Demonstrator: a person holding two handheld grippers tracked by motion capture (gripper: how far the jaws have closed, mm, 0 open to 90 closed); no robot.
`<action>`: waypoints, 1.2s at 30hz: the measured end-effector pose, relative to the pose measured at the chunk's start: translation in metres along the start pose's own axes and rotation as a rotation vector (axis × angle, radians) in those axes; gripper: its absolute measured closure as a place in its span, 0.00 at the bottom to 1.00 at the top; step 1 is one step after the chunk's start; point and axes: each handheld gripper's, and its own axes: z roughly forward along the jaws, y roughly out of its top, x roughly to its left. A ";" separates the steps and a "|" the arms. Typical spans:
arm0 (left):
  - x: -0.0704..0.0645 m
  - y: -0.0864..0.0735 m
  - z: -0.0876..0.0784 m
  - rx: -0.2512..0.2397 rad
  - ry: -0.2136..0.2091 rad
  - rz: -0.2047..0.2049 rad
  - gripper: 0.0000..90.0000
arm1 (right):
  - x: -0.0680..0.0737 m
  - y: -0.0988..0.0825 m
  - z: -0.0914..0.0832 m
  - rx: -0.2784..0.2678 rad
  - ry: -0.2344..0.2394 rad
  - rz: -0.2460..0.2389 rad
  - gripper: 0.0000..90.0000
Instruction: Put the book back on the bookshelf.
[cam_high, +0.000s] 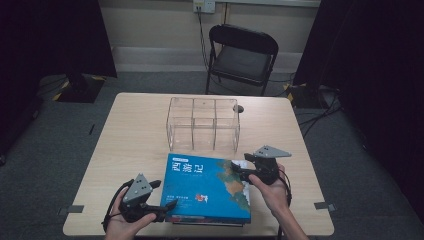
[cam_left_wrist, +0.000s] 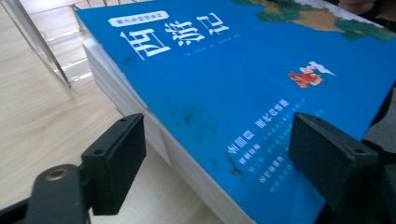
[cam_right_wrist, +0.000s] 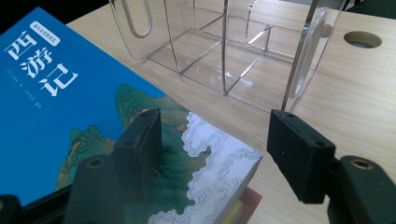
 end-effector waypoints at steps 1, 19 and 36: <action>-0.001 0.000 0.000 -0.006 0.001 0.007 0.17 | -0.001 0.000 0.000 0.001 0.006 0.010 0.40; -0.007 -0.009 -0.003 0.022 -0.075 0.028 0.14 | -0.004 0.000 0.005 0.010 0.001 0.030 0.21; 0.001 -0.009 -0.002 0.032 -0.107 0.048 0.15 | 0.001 0.004 0.009 0.043 0.093 -0.006 0.29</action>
